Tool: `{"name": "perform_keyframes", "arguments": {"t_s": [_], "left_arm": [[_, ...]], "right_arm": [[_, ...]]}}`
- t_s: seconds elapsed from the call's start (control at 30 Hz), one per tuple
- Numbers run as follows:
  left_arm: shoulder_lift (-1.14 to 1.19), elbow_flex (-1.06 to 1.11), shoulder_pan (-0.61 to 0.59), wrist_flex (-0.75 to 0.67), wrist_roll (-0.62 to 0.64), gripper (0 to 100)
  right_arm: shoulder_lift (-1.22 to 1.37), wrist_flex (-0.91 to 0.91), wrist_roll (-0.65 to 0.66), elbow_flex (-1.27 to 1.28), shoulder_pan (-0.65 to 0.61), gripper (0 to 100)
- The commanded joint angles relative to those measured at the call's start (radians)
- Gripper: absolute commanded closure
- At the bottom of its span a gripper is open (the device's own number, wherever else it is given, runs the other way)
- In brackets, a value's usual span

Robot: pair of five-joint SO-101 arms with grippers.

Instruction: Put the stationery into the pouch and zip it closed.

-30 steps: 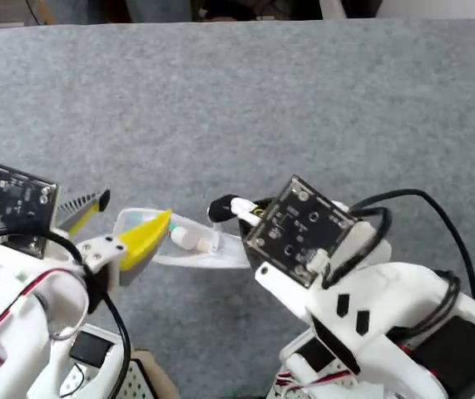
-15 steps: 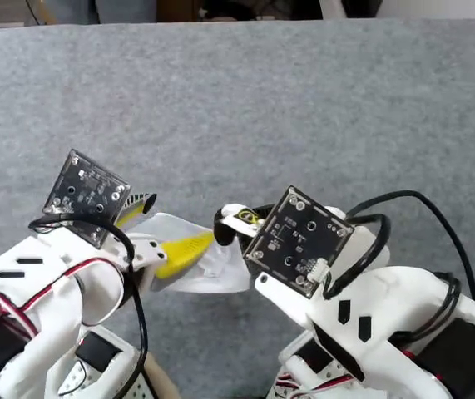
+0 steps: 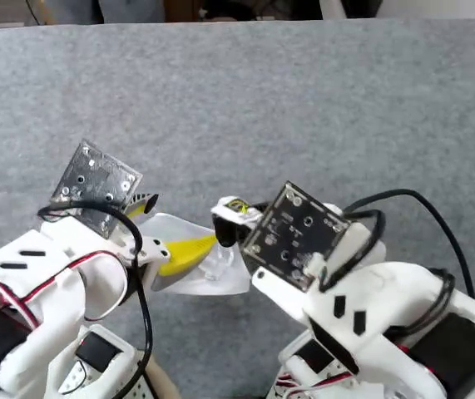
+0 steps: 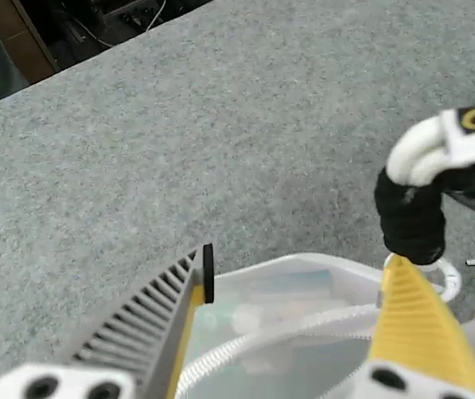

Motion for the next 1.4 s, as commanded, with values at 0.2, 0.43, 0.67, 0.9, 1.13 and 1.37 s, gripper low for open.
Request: {"name": "perform_keyframes", "arguments": {"t_s": [0.2, 0.43, 0.67, 0.9, 1.13, 1.37], "left_arm": [[0.0, -0.202, 0.007, 0.106, -0.008, 67], [0.002, -0.231, 0.016, 0.133, -0.003, 67], [0.005, -0.229, 0.101, 0.132, 0.017, 67], [0.012, -0.147, 0.117, 0.124, 0.054, 66], [0.017, -0.068, 0.124, -0.005, 0.064, 66], [0.104, 0.025, 0.186, -0.143, 0.064, 66]], "right_arm": [[0.012, -0.074, 0.011, 0.03, 0.06, 98.6], [0.012, -0.074, 0.011, 0.025, 0.06, 98.6], [0.012, -0.138, 0.012, 0.024, 0.149, 98.6], [0.012, -0.247, 0.012, 0.03, 0.262, 98.6], [0.012, -0.245, 0.012, 0.025, 0.273, 98.6], [0.012, -0.244, 0.006, 0.025, 0.273, 98.6]]}}
